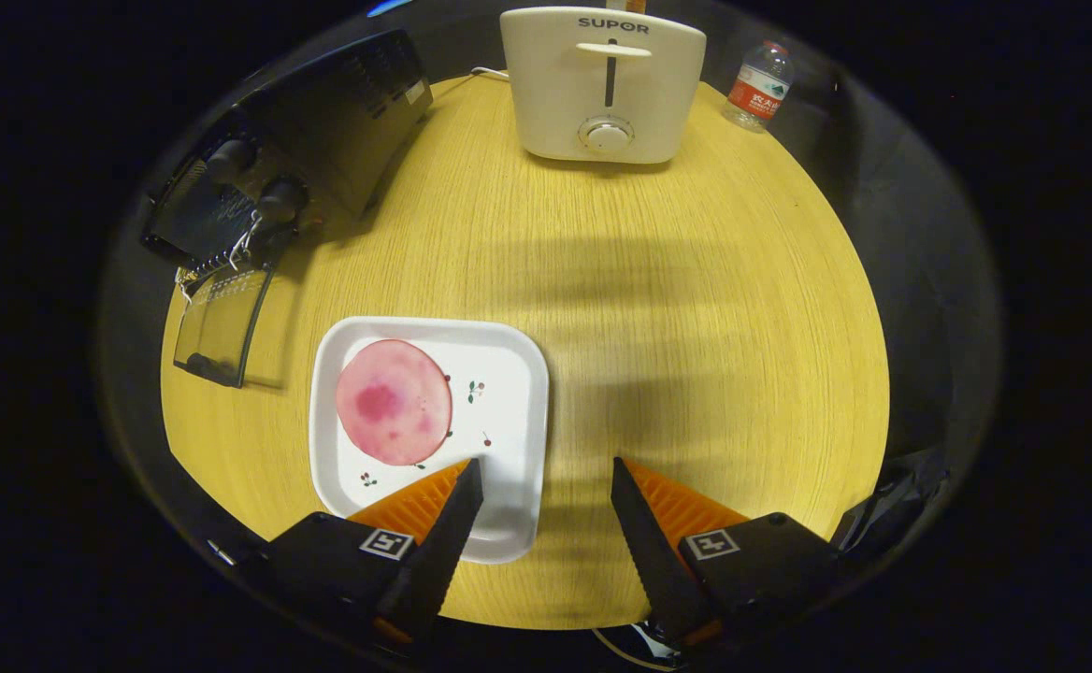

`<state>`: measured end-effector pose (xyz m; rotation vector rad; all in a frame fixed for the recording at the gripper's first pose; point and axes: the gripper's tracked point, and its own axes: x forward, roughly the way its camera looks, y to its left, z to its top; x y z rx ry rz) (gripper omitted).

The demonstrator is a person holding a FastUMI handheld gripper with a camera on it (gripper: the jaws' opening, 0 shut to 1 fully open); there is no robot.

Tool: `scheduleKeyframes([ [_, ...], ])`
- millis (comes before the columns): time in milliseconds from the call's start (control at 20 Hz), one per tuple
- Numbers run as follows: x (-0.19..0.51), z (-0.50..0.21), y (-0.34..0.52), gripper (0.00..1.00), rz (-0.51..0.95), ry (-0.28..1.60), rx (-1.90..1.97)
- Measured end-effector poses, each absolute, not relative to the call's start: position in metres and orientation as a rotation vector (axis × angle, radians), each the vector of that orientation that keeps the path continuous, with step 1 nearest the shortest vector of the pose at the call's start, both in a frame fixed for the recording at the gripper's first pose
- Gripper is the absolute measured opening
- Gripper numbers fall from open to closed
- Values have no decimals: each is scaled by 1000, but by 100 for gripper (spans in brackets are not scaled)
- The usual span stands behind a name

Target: Open the toaster oven, put the food inside, and close the toaster oven door.

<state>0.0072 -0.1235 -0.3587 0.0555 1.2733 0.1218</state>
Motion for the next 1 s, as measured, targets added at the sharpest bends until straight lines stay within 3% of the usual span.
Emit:
scheduleKeyframes([
  [250, 10, -361, -113, 56, 162, 1299, 87],
  [350, 11, -362, -114, 29, 140, 1318, 129],
  [450, 14, -358, -118, 22, 128, 1328, 163],
  [500, 14, -363, -116, 13, 140, 1342, 175],
  [750, 12, -362, -116, 3, 178, 1350, 227],
  [1000, 9, -364, -114, 2, 202, 1329, 283],
])
